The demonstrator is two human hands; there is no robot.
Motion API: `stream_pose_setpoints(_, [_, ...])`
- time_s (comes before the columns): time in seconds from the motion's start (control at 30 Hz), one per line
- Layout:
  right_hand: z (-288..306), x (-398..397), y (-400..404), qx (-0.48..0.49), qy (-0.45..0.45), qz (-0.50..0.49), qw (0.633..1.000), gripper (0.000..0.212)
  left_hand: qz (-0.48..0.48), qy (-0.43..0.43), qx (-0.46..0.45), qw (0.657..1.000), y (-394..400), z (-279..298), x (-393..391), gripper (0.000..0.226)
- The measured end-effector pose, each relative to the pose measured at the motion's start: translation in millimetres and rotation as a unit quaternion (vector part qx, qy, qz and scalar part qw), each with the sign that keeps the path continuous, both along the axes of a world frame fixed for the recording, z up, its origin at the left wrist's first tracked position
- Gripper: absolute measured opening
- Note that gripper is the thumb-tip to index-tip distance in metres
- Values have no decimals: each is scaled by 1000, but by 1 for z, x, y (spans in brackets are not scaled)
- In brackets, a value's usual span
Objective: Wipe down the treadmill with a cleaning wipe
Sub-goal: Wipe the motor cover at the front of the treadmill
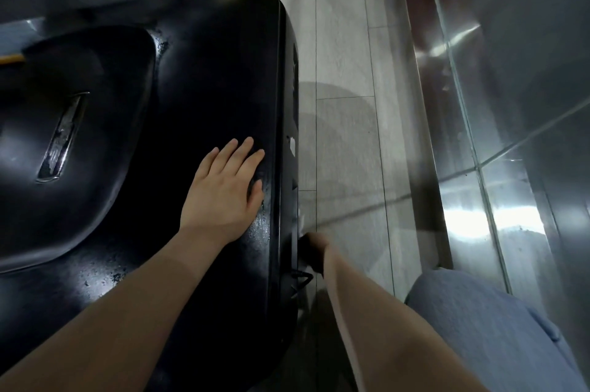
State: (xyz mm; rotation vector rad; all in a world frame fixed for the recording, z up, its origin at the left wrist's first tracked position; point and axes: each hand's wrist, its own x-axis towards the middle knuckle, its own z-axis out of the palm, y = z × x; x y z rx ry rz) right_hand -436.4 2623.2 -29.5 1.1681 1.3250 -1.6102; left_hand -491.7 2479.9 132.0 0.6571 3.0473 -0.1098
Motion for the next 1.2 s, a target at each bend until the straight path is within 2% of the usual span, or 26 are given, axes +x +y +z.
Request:
stream_pose_setpoints(0.07, [10, -29, 9, 47, 51, -25, 997, 26, 1, -1, 3, 1000, 1, 0, 0, 56])
stream_pose_setpoints(0.1, [22, -47, 13, 63, 83, -74, 992, 24, 2, -1, 3, 1000, 1, 0, 0, 56])
stream_pose_setpoints(0.17, [45, -74, 12, 51, 237, -181, 953, 14, 3, 2, 2, 1000, 2, 0, 0, 56])
stream_pose_setpoints(0.23, [69, -83, 5, 99, 367, -155, 912, 8, 5, 2, 1, 1000, 2, 1, 0, 56])
stream_pose_setpoints(0.3, [81, -84, -3, 140, 438, -126, 879, 9, 7, 0, -2, 1000, 2, 2, 0, 56])
stream_pose_setpoints(0.33, [77, -83, -6, 155, 433, -121, 880, 8, 7, -3, -5, 1000, 2, 2, 0, 56])
stream_pose_setpoints(0.4, [51, -83, -5, 157, 353, -125, 914, 11, 7, -8, -13, 1000, 2, 2, 0, 57])
stream_pose_setpoints(0.5, [10, -79, 4, 67, 148, -98, 982, 26, 8, -13, -14, 1000, 1, 1, -1, 57])
stream_pose_setpoints(0.57, [-1, -84, 9, 10, 106, -89, 990, 22, 13, -10, -13, 1000, 1, 1, -1, 58])
stream_pose_setpoints(0.63, [-3, -95, 12, -17, 101, -115, 988, 20, 11, -11, -10, 1000, 1, 1, -1, 58])
stream_pose_setpoints(0.7, [8, -110, 13, -32, 137, -187, 972, 17, 9, -13, -9, 1000, 1, 0, -1, 57])
stream_pose_setpoints(0.77, [23, -120, 8, 13, 254, -221, 941, 8, 7, -14, -13, 1000, 1, 0, -2, 56])
stream_pose_setpoints(0.83, [45, -117, 1, 83, 375, -189, 904, 11, 6, -12, -14, 1000, 1, -1, -2, 56])
stream_pose_setpoints(0.93, [53, -116, -2, 128, 457, -151, 867, 13, 6, -13, -15, 1000, 1, -1, -2, 55])
stream_pose_setpoints(1.0, [34, -128, 6, 143, 420, -130, 887, 10, 7, -16, -18, 1000, 1, 0, -2, 56])
stream_pose_setpoints(1.07, [6, -140, 13, 153, 298, -80, 939, 21, 7, -21, -19, 1000, 1, 0, -2, 57])
stream_pose_setpoints(1.13, [-16, -143, 14, 110, 167, -26, 980, 31, 9, -24, -22, 999, 1, 0, -2, 59])
stream_pose_setpoints(1.2, [-12, -154, 17, 56, 141, -32, 988, 39, 19, -21, -31, 999, 1, -2, -2, 63])
